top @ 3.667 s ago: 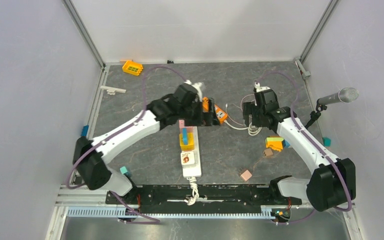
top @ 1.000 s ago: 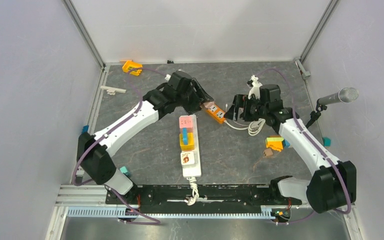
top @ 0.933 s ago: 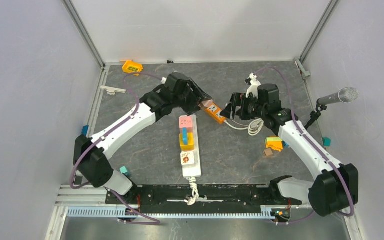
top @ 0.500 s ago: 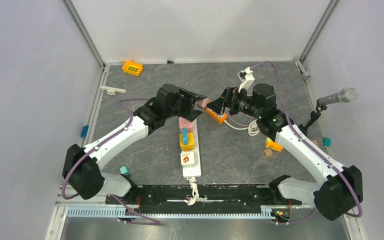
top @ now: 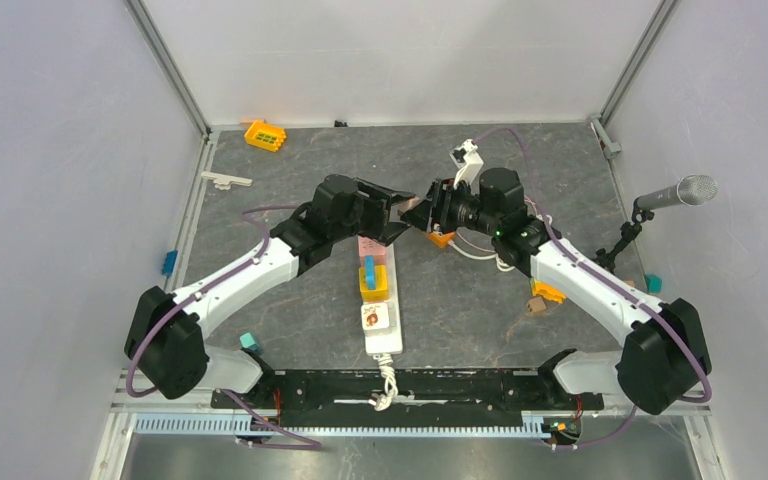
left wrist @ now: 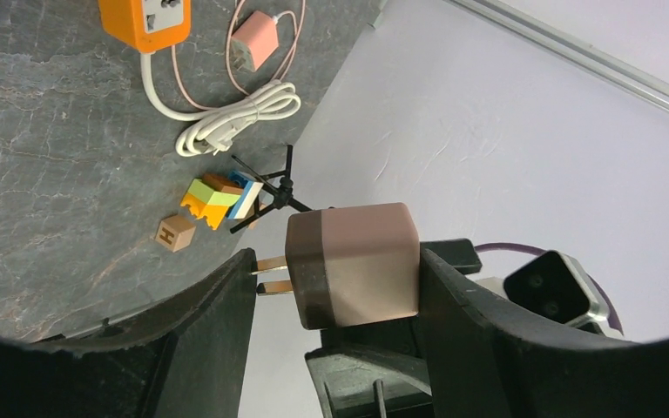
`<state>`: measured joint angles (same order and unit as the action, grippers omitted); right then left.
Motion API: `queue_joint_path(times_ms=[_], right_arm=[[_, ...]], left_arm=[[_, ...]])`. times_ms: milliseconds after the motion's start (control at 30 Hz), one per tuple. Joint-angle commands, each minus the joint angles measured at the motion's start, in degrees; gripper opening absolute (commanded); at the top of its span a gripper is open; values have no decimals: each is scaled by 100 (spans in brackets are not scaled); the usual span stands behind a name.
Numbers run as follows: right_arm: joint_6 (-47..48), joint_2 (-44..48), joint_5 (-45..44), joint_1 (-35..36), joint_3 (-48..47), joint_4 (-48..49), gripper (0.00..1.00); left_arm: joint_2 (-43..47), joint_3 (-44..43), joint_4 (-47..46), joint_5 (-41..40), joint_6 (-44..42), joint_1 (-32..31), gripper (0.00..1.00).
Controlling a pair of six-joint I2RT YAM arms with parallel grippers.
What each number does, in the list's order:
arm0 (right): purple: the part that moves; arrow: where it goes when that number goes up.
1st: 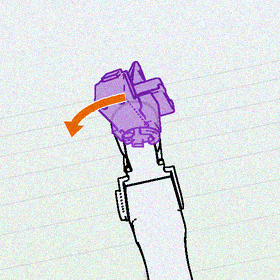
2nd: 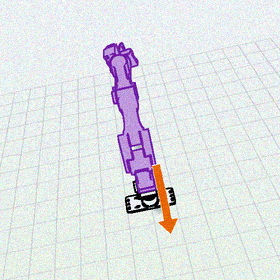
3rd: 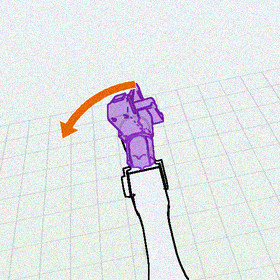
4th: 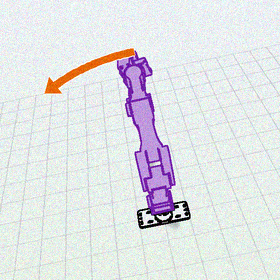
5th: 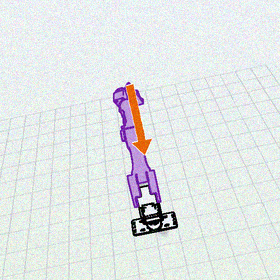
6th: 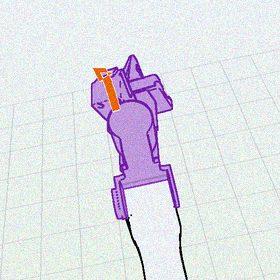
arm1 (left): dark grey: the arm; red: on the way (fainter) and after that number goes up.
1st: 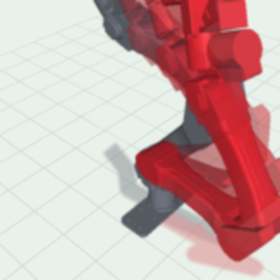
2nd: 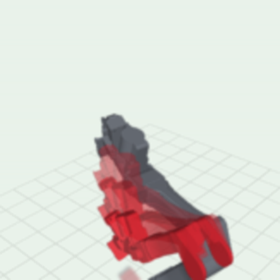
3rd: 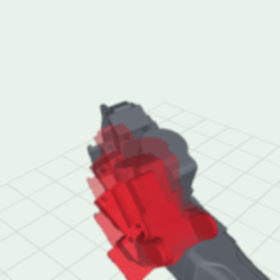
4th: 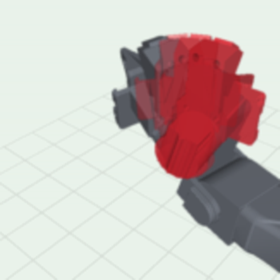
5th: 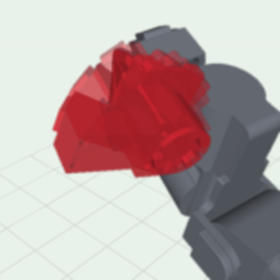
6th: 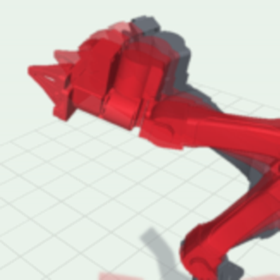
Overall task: Insert the plug
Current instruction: Pick up the plug from the center of the board.
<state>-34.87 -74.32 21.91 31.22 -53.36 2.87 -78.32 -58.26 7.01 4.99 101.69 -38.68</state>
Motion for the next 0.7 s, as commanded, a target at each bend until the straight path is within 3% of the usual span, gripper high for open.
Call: queue_joint_path(times_ms=[0, 200, 267, 300, 367, 467, 500, 667], right_arm=[[43, -72, -169, 103, -350, 376, 53], [135, -200, -340, 103, -407, 67, 11], [226, -226, -329, 103, -454, 18, 0], [291, -224, -348, 101, -501, -29, 0], [450, -228, -372, 103, -601, -135, 0], [891, -206, -328, 103, -773, -261, 0], [1076, -200, -311, 103, -851, -274, 0], [2268, -118, -446, 80, -1338, -1165, 0]], left_arm=[[245, 60, -384, 125, 226, 24, 37], [187, 47, -414, 183, 114, 23, 37], [139, 10, -449, 272, -37, 34, 43], [123, -4, -494, 330, -168, 44, 49], [81, -68, -537, 492, -508, 82, 73], [63, -212, -592, 636, -1182, 188, 95], [62, -303, -542, 682, -1408, 241, 99], [195, -857, 328, 472, -3079, 484, 100]])
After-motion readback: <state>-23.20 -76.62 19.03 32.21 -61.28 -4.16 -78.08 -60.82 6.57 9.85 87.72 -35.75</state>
